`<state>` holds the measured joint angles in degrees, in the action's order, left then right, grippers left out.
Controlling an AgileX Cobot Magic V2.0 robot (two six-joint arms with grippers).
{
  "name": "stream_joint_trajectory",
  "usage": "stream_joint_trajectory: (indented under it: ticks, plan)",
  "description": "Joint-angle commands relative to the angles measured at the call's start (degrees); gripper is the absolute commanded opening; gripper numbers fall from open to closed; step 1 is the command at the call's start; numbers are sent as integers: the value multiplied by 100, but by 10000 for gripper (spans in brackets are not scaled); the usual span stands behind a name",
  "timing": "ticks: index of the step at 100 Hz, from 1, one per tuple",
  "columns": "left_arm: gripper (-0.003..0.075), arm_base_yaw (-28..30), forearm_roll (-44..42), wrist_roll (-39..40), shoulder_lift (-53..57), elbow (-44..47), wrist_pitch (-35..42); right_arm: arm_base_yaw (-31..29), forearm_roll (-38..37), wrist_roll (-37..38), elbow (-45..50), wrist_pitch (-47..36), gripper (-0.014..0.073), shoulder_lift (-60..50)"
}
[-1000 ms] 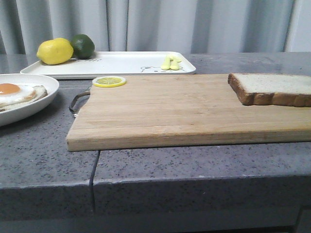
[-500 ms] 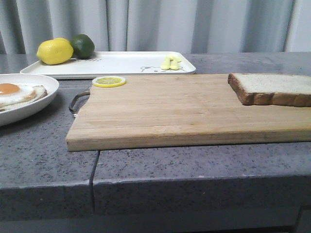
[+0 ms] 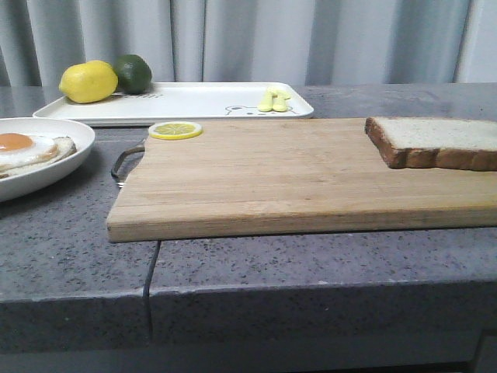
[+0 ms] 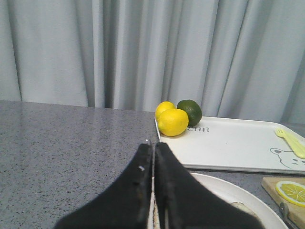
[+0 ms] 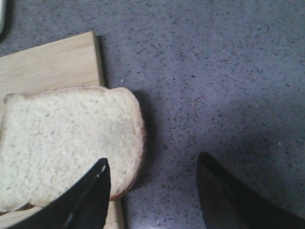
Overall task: Place bread and move sandwich to tray
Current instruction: 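Lower the right gripper and grasp the bread slice on the cutting board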
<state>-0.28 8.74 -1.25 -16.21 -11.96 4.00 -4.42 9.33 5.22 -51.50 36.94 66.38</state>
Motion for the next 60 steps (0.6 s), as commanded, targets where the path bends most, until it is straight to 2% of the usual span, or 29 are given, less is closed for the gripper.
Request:
stream_joint_trajectory:
  ticks: [1,18,44,53,60]
  plan:
    - [-20,-33,27,57,-92,-219,474,-227,119,-138,-523,38,419,328]
    - [-20,-33,27,57,-92,-219,546,-577,939,-973,-921,403,419,1032]
    - [-20,-33,27,57,-92,-219,623,-1304,3480,-2766,-1008,1088,419,1753]
    - [-20,-33,27,57,-92,-219,623,-1439,4085,-3265,-1008,1360,419,1995]
    - [-20,-33,27,57,-92,-219,623,-1445,4284,-3456,-1008,1418,419,2153]
